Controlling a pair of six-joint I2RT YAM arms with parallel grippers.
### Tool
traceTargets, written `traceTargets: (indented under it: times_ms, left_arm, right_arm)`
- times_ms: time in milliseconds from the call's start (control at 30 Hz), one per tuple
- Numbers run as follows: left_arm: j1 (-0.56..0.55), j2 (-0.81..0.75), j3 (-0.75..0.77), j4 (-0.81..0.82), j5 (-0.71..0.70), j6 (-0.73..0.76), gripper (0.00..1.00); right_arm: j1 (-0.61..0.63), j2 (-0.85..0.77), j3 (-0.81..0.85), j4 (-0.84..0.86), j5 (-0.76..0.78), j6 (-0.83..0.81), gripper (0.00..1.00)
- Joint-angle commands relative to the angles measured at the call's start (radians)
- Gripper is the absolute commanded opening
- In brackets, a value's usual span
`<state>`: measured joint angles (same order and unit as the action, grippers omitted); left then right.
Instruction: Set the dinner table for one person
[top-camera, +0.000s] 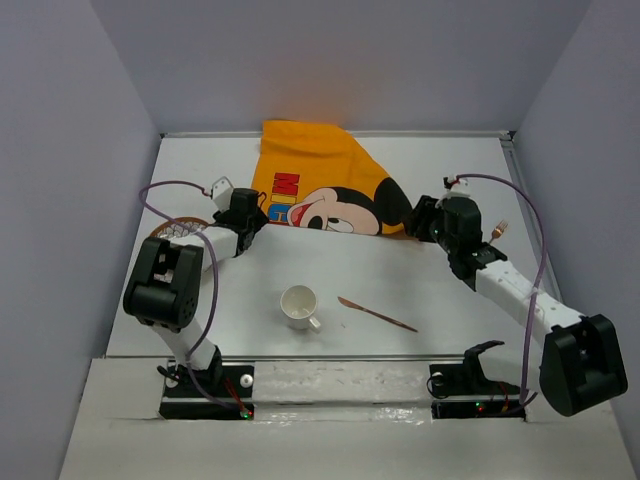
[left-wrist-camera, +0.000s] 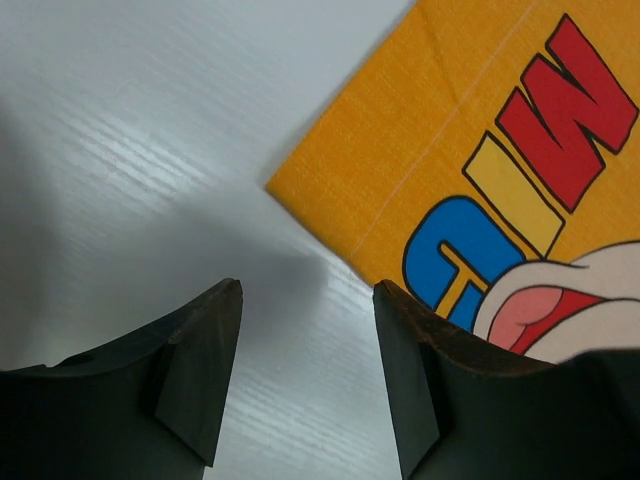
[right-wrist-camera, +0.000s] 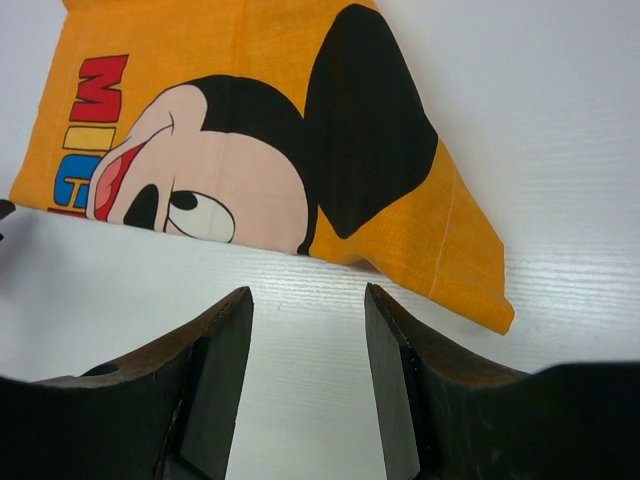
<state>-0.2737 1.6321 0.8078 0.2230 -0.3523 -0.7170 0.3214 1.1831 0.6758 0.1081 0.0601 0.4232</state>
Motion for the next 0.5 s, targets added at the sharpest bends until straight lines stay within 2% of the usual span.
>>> traceTargets:
  times_ms: [0, 100, 233, 333, 467]
  left_arm:
    - [0.021, 0.083, 0.066, 0.084, -0.074, -0.052, 0.65]
    - [0.030, 0.121, 0.082, 0.093, -0.073, -0.056, 0.64]
    - [0.036, 0.153, 0.105, 0.105, -0.092, -0.058, 0.45]
    - [0.037, 0.167, 0.126, 0.105, -0.097, -0.053, 0.40]
    - [0.039, 0.189, 0.142, 0.105, -0.106, -0.052, 0.27]
  right_arm:
    - [-0.002, -0.046, -0.025, -0.021, 0.007, 0.006, 0.54]
    - [-0.002, -0.072, -0.031, -0.024, 0.006, 0.009, 0.54]
    - [-0.002, -0.080, -0.035, -0.024, 0.004, 0.025, 0.53]
    - [-0.002, -0.079, -0.047, -0.024, 0.052, 0.057, 0.52]
    - [-0.002, -0.085, -0.068, -0.038, 0.127, 0.092, 0.52]
